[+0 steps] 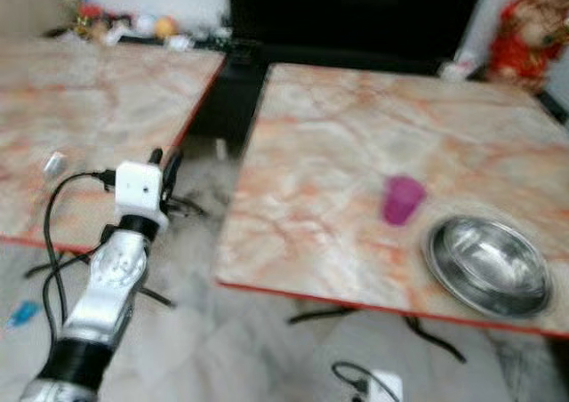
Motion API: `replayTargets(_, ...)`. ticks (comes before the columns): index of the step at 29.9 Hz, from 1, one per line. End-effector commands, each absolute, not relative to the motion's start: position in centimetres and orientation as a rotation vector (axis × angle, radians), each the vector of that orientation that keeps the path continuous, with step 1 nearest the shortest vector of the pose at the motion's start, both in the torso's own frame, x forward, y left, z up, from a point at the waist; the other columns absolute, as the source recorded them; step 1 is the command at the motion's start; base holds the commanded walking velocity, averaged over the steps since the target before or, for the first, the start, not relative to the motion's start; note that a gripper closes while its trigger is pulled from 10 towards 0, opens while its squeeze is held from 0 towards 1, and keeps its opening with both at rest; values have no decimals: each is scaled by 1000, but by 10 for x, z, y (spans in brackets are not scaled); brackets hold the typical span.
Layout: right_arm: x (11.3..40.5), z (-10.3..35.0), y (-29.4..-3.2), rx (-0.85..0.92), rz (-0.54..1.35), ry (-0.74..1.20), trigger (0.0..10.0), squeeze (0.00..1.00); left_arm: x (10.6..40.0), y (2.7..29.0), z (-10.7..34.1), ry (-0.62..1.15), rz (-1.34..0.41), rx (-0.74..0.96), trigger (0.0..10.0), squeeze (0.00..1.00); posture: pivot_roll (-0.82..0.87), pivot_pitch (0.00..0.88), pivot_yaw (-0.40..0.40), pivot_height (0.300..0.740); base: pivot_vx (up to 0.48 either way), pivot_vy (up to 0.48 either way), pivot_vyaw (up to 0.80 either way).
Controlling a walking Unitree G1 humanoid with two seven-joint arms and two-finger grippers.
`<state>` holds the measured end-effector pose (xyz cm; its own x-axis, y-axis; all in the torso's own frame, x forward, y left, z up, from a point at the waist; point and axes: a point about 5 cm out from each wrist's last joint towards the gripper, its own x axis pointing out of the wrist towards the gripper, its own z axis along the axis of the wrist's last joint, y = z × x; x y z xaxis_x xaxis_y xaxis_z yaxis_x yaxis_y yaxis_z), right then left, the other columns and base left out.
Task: Setting the table
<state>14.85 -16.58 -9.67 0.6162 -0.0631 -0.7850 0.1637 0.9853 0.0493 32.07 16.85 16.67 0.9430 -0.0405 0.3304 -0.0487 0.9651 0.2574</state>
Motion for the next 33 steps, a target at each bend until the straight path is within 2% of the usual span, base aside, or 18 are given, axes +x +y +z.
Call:
replayTargets(1,142,-98,-177,103,-157,914,10000,0,322,157,172,-366,-22,259,10000,0,135,0,-38,740,0,472,0)
replayTargets(10,142,-98,-178,99,-154,915,10000,0,322,158,174,-376,-12,264,10000,0,136,0,-41,740,0,467,0)
replayTargets(23,143,-98,-178,86,-140,915,10000,0,320,162,175,-379,5,271,10000,0,139,0,-45,740,0,51,0)
replayTargets(33,143,-98,-178,86,-139,913,10000,0,320,162,177,-383,9,270,10000,0,139,0,-45,740,0,414,0)
